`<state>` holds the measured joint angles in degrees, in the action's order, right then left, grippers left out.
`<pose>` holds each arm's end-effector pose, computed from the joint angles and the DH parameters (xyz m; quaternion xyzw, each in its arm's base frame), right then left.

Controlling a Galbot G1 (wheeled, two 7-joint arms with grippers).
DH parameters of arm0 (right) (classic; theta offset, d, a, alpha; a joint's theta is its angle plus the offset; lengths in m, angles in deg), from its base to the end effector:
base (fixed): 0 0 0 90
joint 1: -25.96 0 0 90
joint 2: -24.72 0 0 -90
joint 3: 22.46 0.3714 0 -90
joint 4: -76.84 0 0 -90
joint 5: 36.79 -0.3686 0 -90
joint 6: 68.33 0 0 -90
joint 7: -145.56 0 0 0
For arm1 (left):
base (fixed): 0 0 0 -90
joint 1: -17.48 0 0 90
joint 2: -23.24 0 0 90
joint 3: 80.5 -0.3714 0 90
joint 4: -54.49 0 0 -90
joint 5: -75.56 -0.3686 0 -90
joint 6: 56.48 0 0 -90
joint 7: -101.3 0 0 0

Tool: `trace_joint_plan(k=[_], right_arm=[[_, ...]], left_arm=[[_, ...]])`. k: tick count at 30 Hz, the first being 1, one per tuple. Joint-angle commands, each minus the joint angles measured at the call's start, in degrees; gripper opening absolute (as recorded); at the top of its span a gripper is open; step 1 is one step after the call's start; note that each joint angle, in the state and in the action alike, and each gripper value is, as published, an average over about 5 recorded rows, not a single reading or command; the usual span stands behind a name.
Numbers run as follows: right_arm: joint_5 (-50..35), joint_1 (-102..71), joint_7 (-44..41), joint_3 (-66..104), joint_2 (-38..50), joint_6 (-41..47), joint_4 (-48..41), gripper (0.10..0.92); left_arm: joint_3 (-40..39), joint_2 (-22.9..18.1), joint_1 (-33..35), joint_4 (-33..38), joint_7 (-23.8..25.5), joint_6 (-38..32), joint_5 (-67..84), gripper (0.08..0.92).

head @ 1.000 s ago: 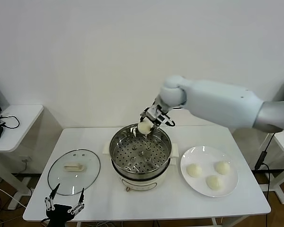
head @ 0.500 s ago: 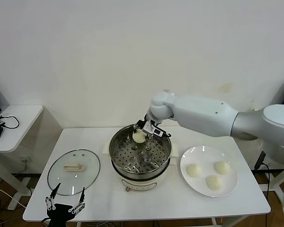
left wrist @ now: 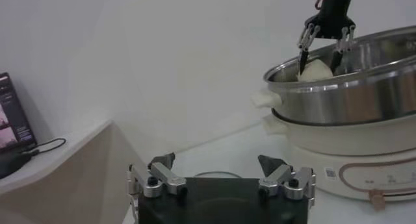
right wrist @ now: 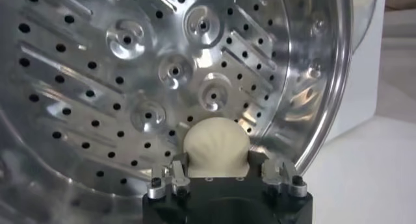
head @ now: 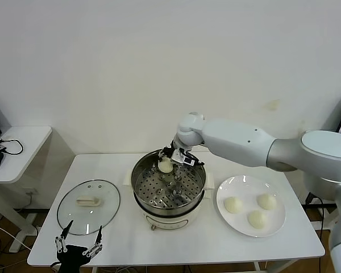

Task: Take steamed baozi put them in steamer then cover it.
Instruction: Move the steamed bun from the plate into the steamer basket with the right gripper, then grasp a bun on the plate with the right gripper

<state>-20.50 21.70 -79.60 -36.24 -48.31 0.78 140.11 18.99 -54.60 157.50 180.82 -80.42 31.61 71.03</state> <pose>0.5996 0.1490 -0.1233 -0.5900 0.2211 -0.7757 0.0367 0.0815 0.0801 -0.3139 -0.0047 -0.9808 -0.1732 0.0899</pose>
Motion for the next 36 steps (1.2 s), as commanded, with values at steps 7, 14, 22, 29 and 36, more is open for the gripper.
trace_joint_plan(k=[7, 14, 22, 29, 36], right_arm=[[-11.69, 8.12, -5.93, -0.72, 4.82, 5.48, 8.01, 0.818], [-19.43, 14.31, -12.72, -0.46, 15.19, 17.45, 17.26, 0.823], [-20.09, 14.91, -14.39, 1.72, 33.22, 30.36, 26.61, 0.823], [-18.48, 8.56, -14.4, 3.03, 48.62, 35.27, 32.49, 0.823], [-15.88, -9.18, -13.32, 14.27, 53.96, 35.45, 33.19, 0.823]], left_arm=[[-0.3, 0.34, 0.0, 0.64, 0.3, 0.37, -0.12, 0.823], [0.3, 1.66, 0.03, 0.89, 0.38, 0.7, 0.38, 0.823], [0.96, 3.81, -0.61, 0.91, 0.58, 1.33, 1.83, 0.823], [1.28, 5.64, -2.47, 0.12, 0.84, 2.42, 3.98, 0.823], [1.54, 6.62, -3.33, -0.78, 1.05, 2.92, 4.51, 0.823]])
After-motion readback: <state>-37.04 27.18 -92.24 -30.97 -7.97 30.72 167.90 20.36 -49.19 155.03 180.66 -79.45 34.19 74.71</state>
